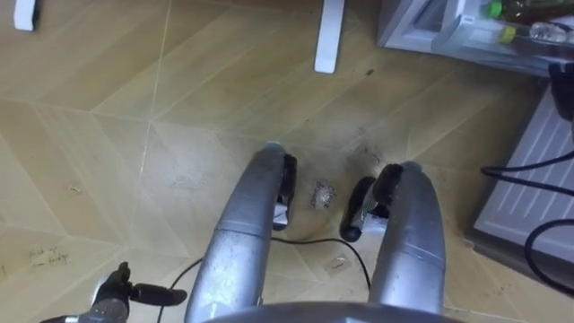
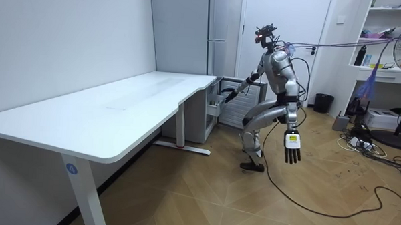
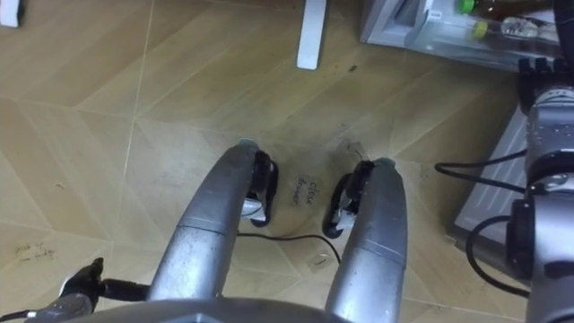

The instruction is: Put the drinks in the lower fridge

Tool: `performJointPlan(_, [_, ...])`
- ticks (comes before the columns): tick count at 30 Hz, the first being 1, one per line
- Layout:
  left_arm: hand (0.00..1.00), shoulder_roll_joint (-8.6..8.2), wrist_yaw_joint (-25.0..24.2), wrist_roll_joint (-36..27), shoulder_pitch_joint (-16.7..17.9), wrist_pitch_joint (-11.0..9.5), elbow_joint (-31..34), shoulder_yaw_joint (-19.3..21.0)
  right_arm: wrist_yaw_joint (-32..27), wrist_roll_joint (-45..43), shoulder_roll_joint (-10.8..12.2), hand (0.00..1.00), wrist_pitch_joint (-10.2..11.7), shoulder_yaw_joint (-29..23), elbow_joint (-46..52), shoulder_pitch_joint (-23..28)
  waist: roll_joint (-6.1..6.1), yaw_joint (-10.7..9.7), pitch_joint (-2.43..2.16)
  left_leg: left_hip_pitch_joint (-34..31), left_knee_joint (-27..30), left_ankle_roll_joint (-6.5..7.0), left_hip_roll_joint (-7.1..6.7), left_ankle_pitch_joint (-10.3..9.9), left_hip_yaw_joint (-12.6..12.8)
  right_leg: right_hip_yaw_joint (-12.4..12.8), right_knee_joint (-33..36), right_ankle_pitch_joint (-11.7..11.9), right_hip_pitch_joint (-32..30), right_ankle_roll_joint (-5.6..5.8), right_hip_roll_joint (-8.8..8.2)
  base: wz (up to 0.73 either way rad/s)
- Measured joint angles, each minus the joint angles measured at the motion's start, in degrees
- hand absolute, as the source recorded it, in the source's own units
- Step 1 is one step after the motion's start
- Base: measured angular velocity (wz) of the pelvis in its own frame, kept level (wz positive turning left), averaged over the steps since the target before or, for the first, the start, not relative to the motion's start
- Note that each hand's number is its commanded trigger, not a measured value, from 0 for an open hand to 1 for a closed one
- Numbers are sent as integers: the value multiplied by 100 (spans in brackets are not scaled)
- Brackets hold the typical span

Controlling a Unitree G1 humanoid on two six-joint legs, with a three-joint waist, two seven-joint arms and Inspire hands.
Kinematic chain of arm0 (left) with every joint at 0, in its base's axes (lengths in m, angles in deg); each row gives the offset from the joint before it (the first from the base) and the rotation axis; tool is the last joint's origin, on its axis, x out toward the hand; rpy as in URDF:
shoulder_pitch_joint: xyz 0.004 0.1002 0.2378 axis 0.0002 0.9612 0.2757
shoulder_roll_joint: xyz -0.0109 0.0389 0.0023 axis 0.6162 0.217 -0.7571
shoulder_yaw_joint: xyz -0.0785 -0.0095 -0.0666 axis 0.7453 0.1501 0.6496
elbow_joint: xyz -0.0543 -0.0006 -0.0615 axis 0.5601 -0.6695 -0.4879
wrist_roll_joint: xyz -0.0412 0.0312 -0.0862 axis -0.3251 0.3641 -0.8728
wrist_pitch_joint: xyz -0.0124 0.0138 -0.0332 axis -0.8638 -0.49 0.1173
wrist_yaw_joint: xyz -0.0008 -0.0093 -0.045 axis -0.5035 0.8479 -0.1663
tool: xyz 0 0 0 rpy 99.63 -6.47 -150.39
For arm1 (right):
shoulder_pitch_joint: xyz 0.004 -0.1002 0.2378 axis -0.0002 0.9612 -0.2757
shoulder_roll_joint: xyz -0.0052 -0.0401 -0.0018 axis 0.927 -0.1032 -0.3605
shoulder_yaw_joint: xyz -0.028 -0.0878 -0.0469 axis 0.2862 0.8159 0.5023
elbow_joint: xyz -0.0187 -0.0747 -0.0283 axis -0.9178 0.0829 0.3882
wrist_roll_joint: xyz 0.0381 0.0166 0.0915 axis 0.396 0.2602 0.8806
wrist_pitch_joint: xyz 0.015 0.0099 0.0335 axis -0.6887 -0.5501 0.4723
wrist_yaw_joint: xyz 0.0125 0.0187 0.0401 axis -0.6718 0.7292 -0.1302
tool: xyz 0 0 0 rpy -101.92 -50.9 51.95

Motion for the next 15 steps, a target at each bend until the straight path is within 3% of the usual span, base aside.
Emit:
performJointPlan(5, [0, 52, -2, 8, 269, 3, 163, -105, -243, -4, 0, 0, 184, 221, 1, 1, 7, 84, 5, 51, -3, 0, -37, 0, -20, -45, 28, -42, 78, -28, -74, 5])
performJointPlan(10, [0, 183, -4, 11, 570, 2, 389, -154, -402, -1, -13, 0, 344, 299, 2, 1, 87, 151, 45, 84, 39, -26, -80, 14, -91, -79, 85, -88, 139, -18, -96, 7])
performJointPlan(15, [0, 328, 0, 5, 698, -4, 489, -187, -522, 67, -34, 0, 527, 393, 9, 1, 123, 316, 33, 90, 37, -56, -85, 30, -100, -80, 106, -92, 128, -26, -117, -1])
